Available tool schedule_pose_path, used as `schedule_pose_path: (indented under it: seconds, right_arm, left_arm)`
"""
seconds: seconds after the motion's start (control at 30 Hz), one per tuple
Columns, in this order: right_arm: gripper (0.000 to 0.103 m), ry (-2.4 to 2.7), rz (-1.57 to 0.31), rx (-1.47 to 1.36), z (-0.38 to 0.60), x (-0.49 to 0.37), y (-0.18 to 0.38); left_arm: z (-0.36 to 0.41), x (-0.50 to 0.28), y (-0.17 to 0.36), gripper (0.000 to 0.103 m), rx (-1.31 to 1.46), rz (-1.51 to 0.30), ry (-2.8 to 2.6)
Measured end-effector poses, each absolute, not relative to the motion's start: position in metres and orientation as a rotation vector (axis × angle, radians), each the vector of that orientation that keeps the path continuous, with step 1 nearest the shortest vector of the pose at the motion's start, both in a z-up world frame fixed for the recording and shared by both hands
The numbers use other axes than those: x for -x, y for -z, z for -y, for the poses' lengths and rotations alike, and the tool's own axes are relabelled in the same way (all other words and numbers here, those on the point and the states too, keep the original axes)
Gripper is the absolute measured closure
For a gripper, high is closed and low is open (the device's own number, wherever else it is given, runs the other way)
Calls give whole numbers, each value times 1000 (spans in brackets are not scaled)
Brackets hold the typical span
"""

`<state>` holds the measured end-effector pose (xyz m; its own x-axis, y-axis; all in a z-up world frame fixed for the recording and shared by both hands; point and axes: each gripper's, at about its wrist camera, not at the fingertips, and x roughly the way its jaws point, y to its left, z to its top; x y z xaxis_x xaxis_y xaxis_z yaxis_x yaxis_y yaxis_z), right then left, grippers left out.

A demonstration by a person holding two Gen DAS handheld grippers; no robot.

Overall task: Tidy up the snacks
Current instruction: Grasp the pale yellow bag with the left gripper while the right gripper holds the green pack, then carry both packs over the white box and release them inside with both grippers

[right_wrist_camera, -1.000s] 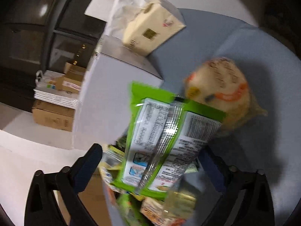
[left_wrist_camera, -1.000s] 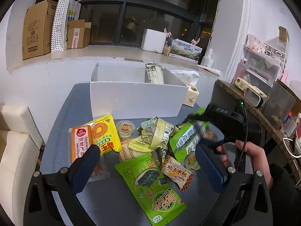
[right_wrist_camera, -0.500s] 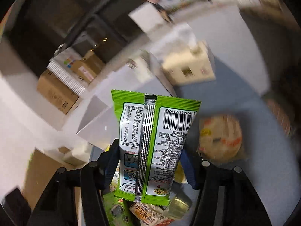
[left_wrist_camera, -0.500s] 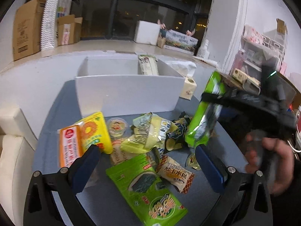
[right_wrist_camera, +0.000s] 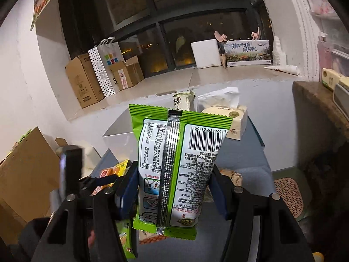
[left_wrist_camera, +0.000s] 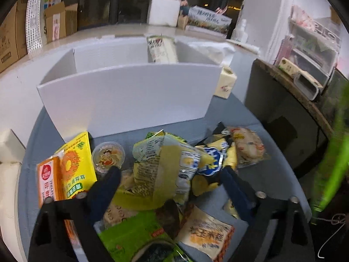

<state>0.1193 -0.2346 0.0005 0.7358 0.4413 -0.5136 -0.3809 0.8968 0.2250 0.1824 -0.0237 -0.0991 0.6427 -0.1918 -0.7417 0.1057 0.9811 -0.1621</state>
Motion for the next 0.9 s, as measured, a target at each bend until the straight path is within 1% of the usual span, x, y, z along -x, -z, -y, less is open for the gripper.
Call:
schedule_pose_path:
  seconds: [0.07, 0.1, 0.17, 0.2, 0.33, 0.63, 0.77, 0.9]
  right_arm:
    - [38, -452, -590, -101, 239, -116, -2]
    - [38, -450, -593, -103, 240, -116, -2]
    - [38, -451, -600, -109, 242, -116, 0]
    - [38, -450, -605, -108, 242, -116, 1]
    - [38, -453, -621, -103, 241, -118, 7]
    - [38, -483, -673, -104, 232, -128, 23]
    - [38, -526, -695, -105, 218, -143, 24]
    - [38, -562, -704, -73, 196, -172, 14]
  left_arm:
    - [23, -188, 106, 22, 108, -877, 178]
    - [23, -190, 107, 38, 108, -881, 185]
    - [22, -191, 111, 46, 117, -889, 184]
    - [21, -190, 110, 54, 133, -889, 193]
    - [18, -184, 104, 58, 137, -875, 211]
    - [7, -147, 76, 60, 151, -774, 223]
    - [-16, -133, 50, 60, 190, -696, 202]
    - [-39, -146, 19, 60, 210, -634, 164]
